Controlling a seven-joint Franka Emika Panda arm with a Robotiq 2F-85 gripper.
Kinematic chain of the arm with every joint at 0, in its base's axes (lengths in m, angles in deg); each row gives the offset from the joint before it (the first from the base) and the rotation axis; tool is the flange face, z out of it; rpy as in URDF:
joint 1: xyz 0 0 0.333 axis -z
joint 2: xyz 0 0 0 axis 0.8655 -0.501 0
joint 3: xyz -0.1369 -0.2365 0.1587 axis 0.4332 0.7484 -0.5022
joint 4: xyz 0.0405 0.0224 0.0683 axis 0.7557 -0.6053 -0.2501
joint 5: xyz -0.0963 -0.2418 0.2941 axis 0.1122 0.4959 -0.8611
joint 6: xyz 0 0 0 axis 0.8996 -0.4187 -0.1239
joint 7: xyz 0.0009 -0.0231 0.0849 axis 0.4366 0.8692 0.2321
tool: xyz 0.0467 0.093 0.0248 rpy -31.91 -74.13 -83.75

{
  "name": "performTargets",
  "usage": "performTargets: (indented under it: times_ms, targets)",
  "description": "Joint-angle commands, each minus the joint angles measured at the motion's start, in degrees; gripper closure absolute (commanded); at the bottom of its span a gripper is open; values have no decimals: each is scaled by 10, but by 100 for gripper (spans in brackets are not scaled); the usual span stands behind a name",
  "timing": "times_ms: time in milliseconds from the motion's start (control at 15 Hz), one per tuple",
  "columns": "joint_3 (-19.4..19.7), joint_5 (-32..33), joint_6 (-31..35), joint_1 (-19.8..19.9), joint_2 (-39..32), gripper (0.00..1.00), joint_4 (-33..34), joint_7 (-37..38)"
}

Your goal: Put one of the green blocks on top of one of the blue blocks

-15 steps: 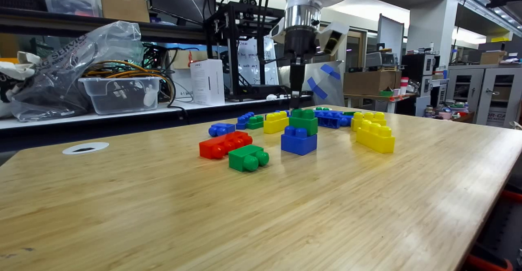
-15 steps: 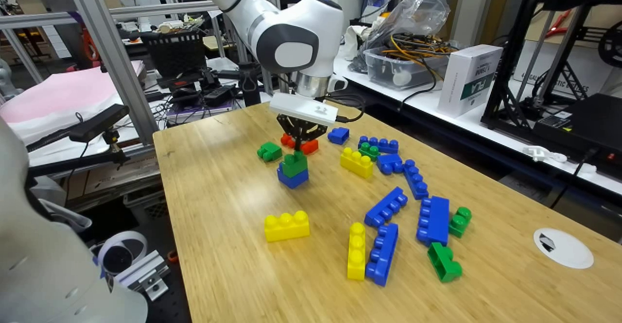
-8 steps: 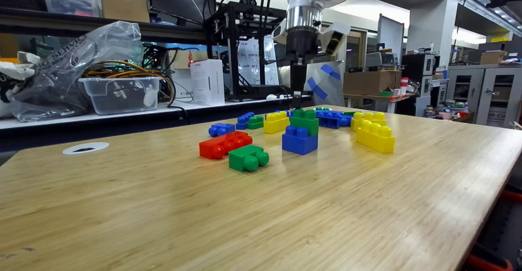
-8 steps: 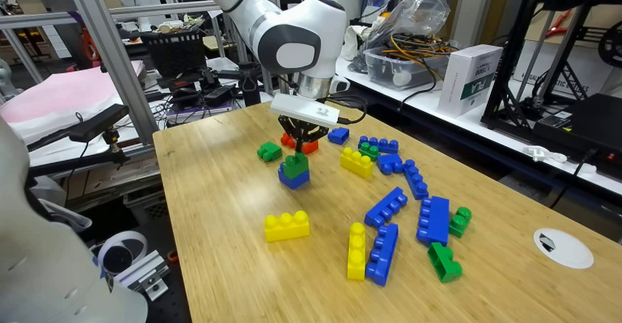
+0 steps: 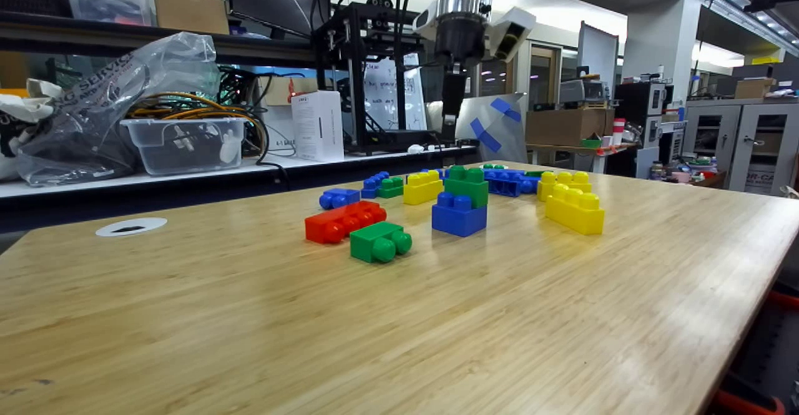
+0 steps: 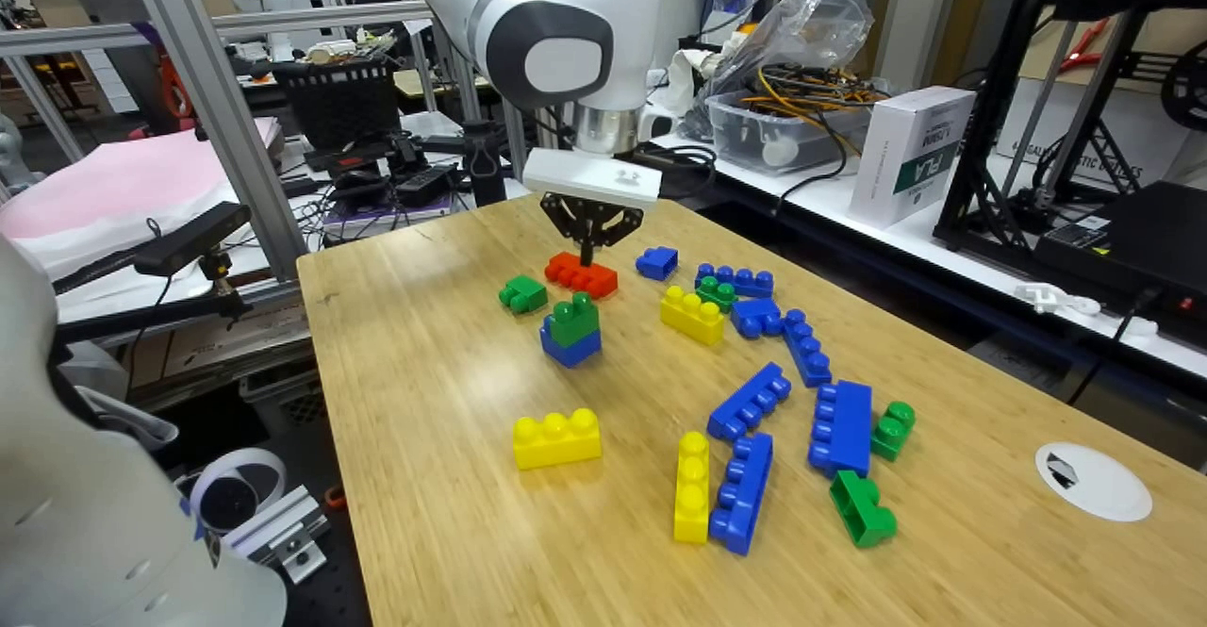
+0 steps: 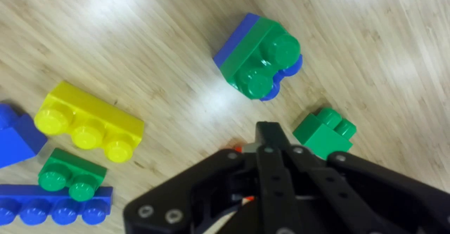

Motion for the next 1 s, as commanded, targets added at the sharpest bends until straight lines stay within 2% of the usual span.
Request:
performTargets:
  times_ms: [0, 533, 600, 667, 800, 933]
  targets:
    - [1, 14, -15, 7, 31, 100, -1, 5]
    - [40, 0, -15, 31, 49, 100, 9, 74]
    - [44, -5, -23, 33, 50, 81, 11, 77]
    - [41, 3, -3, 30, 45, 98, 8, 65]
    - [44, 2, -5, 31, 45, 85, 8, 71]
    - [43, 2, -5, 31, 45, 81, 8, 74]
